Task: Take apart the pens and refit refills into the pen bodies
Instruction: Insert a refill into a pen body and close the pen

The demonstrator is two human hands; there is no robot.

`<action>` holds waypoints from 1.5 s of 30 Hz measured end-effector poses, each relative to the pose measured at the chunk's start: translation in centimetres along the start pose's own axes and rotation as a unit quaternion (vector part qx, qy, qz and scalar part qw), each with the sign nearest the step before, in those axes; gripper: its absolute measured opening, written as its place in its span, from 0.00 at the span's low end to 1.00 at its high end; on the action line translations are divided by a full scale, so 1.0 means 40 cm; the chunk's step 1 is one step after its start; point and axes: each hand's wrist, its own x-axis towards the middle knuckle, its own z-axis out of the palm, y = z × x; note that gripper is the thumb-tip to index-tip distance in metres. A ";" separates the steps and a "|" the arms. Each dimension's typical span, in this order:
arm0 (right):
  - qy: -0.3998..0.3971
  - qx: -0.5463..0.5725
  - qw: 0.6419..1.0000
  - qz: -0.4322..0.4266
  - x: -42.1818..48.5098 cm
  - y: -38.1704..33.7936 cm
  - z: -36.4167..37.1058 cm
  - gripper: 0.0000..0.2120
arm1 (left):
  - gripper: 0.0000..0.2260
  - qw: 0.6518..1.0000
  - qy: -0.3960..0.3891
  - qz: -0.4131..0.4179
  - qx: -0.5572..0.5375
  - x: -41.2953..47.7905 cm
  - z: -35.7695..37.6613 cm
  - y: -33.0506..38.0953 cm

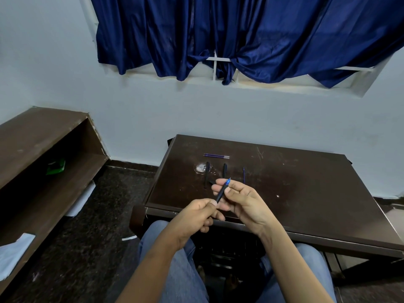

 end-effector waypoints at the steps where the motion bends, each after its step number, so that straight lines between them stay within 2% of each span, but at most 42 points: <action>1: 0.006 -0.004 1.000 -0.003 0.003 0.002 0.000 0.11 | 0.13 1.000 0.000 0.007 0.009 0.000 -0.002 0.000; 2: 0.010 -0.006 1.000 -0.004 0.004 0.003 0.004 0.09 | 0.13 1.000 0.003 0.015 0.022 -0.002 -0.002 0.000; 5: 0.006 0.004 1.000 -0.008 0.007 0.012 0.007 0.24 | 0.13 0.999 0.003 0.021 0.037 -0.003 0.000 0.000; 9: -0.044 0.077 0.996 0.007 -0.002 0.010 -0.004 0.32 | 0.13 1.000 -0.003 0.011 0.007 -0.002 0.003 -0.001; 14: -0.011 0.071 0.997 0.000 0.003 0.004 0.011 0.27 | 0.14 1.000 -0.010 0.010 0.008 -0.001 0.000 0.000; 19: -0.062 0.089 0.994 0.013 0.000 0.001 0.001 0.34 | 0.14 1.000 -0.023 0.002 -0.009 -0.001 0.004 0.002; 23: -0.033 0.077 0.996 0.005 0.001 0.000 0.005 0.27 | 0.14 0.999 -0.033 0.001 -0.030 -0.001 0.002 0.001; 25: -0.038 0.095 0.995 0.003 0.000 0.001 0.003 0.29 | 0.14 0.997 -0.046 -0.003 -0.061 0.000 0.001 0.000; 28: -0.101 0.121 0.987 0.009 -0.004 -0.010 0.003 0.33 | 0.13 0.991 -0.070 -0.018 -0.117 0.002 0.000 0.001; 31: -0.132 0.110 0.985 0.011 -0.007 -0.023 0.010 0.28 | 0.12 0.975 -0.115 -0.044 -0.187 0.000 -0.001 0.006; 34: -0.113 0.076 0.991 -0.003 -0.008 -0.037 0.019 0.23 | 0.10 0.936 -0.182 -0.068 -0.292 0.000 -0.004 0.008; 36: -0.097 0.063 0.993 -0.014 -0.006 -0.043 0.023 0.21 | 0.10 0.931 -0.192 -0.058 -0.304 0.000 -0.003 0.006; 38: -0.087 0.056 0.994 -0.025 -0.002 -0.044 0.025 0.19 | 0.11 0.951 -0.159 -0.043 -0.262 0.003 0.004 0.003; 42: -0.056 0.031 0.997 -0.052 0.008 -0.025 0.021 0.19 | 0.13 0.993 -0.034 0.026 -0.113 0.021 0.024 -0.010; 45: -0.012 0.026 0.997 -0.072 0.020 -0.002 0.022 0.20 | 0.15 0.993 0.081 0.078 0.042 0.042 0.033 -0.028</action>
